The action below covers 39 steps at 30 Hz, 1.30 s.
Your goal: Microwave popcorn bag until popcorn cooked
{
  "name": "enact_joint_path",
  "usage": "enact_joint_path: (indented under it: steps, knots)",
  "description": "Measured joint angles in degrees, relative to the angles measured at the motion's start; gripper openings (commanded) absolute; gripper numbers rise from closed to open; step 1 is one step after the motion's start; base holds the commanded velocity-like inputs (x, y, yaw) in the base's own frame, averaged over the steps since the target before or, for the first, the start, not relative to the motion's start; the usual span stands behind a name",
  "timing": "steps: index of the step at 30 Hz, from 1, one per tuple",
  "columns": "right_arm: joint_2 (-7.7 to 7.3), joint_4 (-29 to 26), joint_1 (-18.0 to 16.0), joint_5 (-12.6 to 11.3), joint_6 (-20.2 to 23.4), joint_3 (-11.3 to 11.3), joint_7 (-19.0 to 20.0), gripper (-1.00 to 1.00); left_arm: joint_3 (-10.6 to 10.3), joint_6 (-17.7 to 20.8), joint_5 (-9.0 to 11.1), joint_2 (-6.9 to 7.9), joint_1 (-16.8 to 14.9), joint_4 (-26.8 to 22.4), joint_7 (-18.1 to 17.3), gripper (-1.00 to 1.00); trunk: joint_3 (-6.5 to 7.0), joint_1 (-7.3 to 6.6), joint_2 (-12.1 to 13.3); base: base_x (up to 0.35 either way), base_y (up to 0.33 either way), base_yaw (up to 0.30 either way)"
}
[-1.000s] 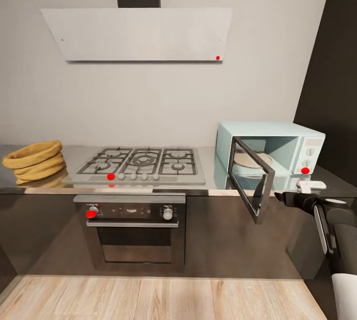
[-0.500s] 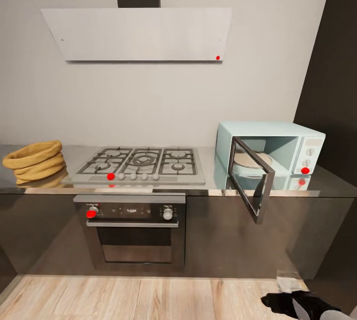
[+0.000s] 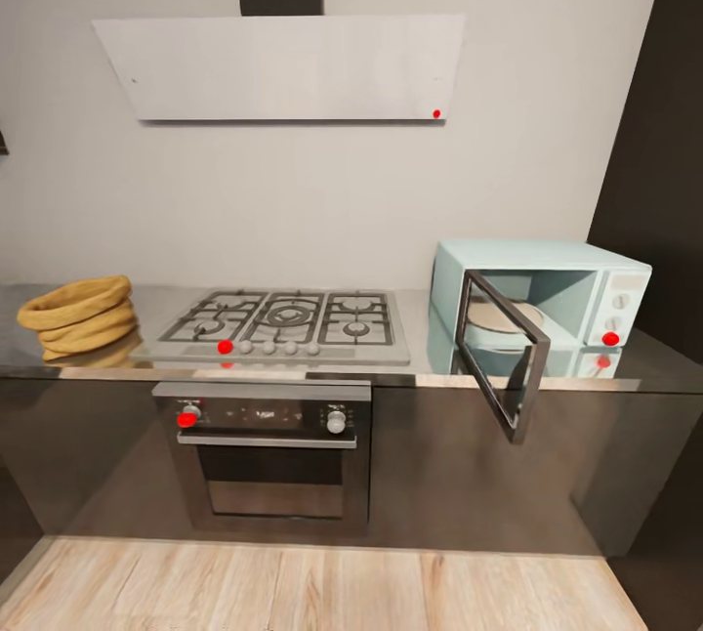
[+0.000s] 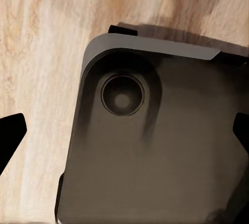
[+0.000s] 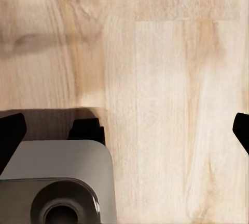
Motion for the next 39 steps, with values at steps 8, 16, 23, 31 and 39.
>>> enact_joint_path:
  steps: [8,16,23,31,39]
  knots:
    - [0.11,0.0,0.4,0.1,0.0,0.1,-0.2,1.0,0.1,0.0,0.1,-0.03,0.0,0.0,0.0,1.0,0.0,0.0,0.0,0.0,0.0,0.271]
    - [1.57,0.0,0.4,0.2,0.0,0.0,-0.3,1.0,0.0,0.0,0.1,-0.11,0.0,0.0,0.0,1.0,0.0,0.0,0.0,0.0,0.0,0.274]
    - [3.06,-0.1,1.7,0.2,-1.6,0.1,-2.1,1.0,0.1,0.0,0.1,-0.11,0.0,0.0,0.0,1.0,0.01,0.0,0.0,0.0,0.0,0.274]
    - [4.79,-0.1,2.2,0.1,-2.4,0.1,-5.7,1.0,0.2,0.0,0.1,-0.11,0.0,0.0,0.0,1.0,0.25,0.0,0.0,0.0,0.0,0.27]
    - [4.75,-0.1,3.5,0.2,-2.6,0.1,-5.7,1.0,0.2,0.0,0.1,-0.11,0.0,0.0,0.0,1.0,0.63,0.0,0.0,0.0,0.0,0.256]
